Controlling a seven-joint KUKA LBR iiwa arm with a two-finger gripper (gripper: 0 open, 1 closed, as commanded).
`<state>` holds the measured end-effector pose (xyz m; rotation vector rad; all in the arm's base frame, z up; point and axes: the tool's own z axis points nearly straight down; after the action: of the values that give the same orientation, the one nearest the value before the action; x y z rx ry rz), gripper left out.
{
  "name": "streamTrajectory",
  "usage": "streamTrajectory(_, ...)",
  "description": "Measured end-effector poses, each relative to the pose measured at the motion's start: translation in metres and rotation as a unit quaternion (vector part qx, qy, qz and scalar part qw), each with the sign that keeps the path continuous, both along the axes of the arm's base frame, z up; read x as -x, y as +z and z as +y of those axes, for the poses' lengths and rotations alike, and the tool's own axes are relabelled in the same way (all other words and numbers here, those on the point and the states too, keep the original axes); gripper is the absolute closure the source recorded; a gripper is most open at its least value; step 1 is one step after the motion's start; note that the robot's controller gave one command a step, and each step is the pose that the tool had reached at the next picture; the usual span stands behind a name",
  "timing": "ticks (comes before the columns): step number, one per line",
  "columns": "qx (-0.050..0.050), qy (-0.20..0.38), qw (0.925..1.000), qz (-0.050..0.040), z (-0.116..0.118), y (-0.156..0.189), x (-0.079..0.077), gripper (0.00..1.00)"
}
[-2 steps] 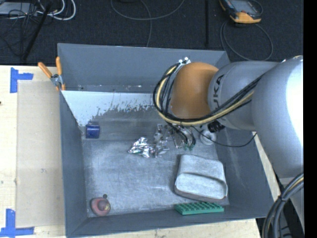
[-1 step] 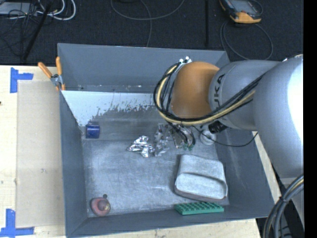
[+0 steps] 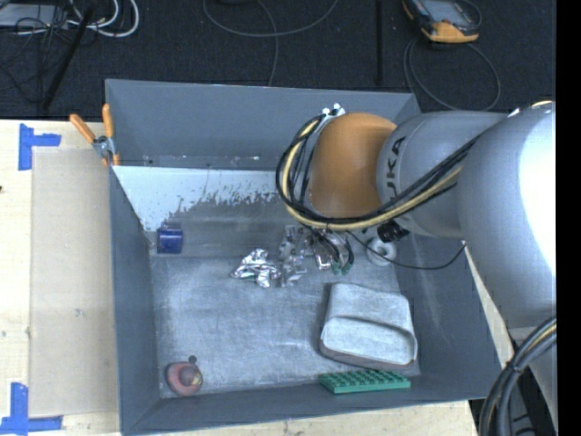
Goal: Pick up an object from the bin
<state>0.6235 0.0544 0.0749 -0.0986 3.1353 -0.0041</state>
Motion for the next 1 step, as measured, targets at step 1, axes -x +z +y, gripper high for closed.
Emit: streamTrajectory(1,-0.001,0.026,0.9997,-0.0022,-0.0268,0.1131,-0.0012,1.00)
